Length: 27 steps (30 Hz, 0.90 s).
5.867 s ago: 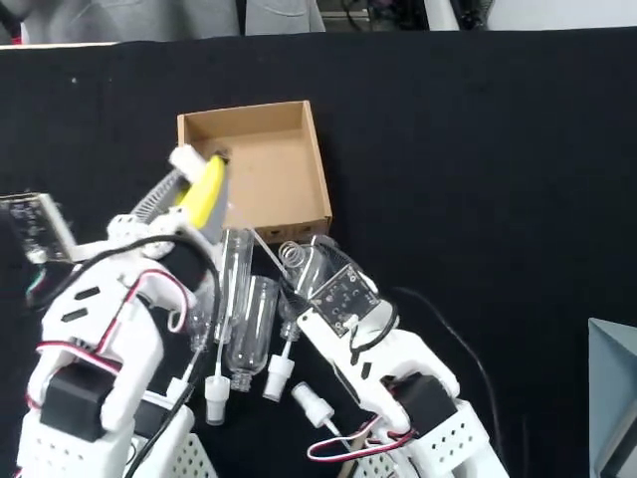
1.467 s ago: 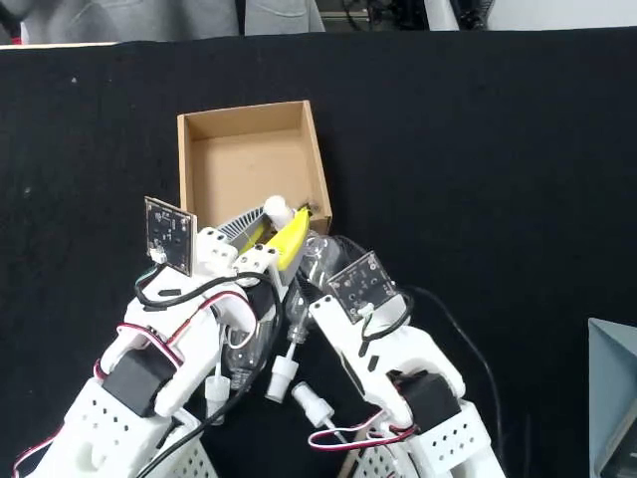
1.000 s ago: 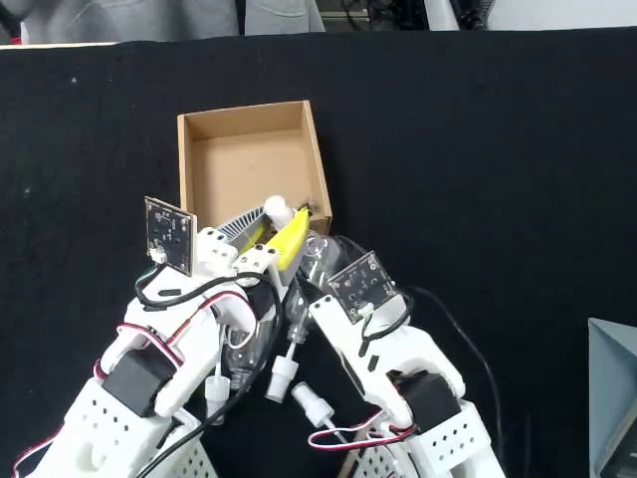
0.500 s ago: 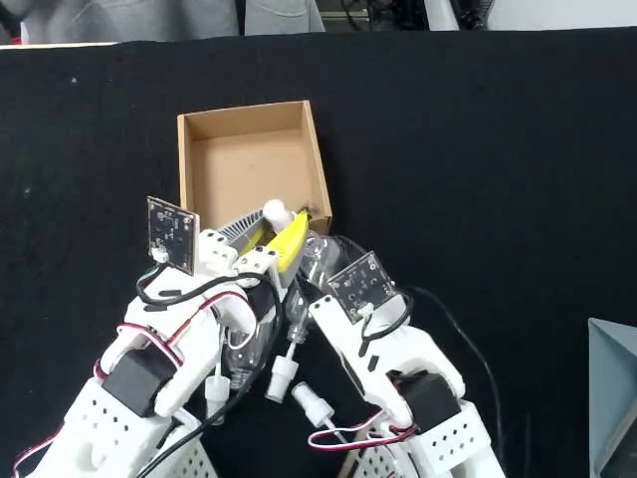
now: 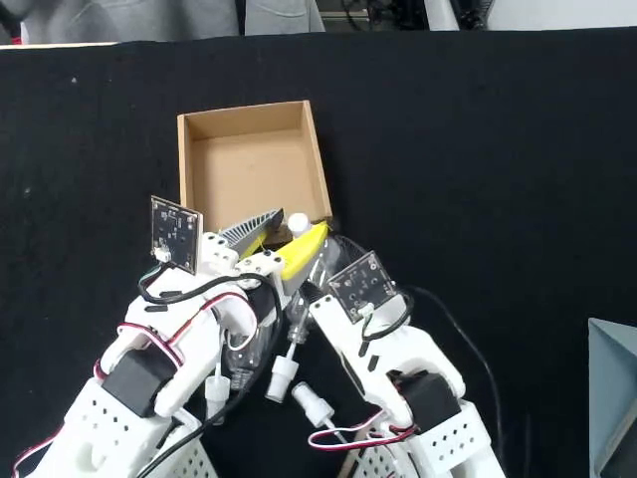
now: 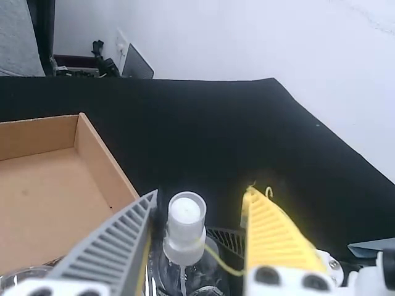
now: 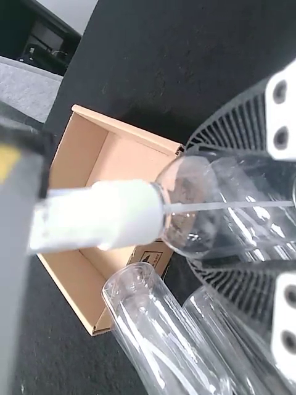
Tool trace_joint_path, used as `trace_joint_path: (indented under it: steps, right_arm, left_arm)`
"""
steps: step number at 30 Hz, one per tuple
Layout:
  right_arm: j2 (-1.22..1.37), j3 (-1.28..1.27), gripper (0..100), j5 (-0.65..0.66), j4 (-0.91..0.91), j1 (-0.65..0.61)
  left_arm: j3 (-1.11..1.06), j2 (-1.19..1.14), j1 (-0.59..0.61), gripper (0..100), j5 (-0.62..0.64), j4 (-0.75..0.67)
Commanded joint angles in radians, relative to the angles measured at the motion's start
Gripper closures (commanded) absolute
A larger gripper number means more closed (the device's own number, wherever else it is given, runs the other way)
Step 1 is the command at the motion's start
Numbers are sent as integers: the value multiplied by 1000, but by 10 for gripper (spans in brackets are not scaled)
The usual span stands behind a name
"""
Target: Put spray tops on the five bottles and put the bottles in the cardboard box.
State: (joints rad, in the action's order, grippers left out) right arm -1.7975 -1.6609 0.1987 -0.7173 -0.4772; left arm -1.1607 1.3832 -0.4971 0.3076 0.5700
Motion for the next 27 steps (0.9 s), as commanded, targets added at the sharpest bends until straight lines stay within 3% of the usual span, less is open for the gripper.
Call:
trace_joint_path:
  steps: [1, 8, 15, 27]
  right_arm:
    - [-101, 48, 913, -5, 37, 32]
    - [-101, 48, 913, -5, 37, 32]
    - [-101, 48, 913, -3, 37, 32]
    - [-101, 54, 914, -3, 37, 32]
  left_arm:
    - [38, 12, -5, 798, -12, 5]
    - [153, 12, 15, 798, -5, 143]
    - [170, 12, 42, 798, -5, 144]
    - [225, 12, 202, 798, 81, 144]
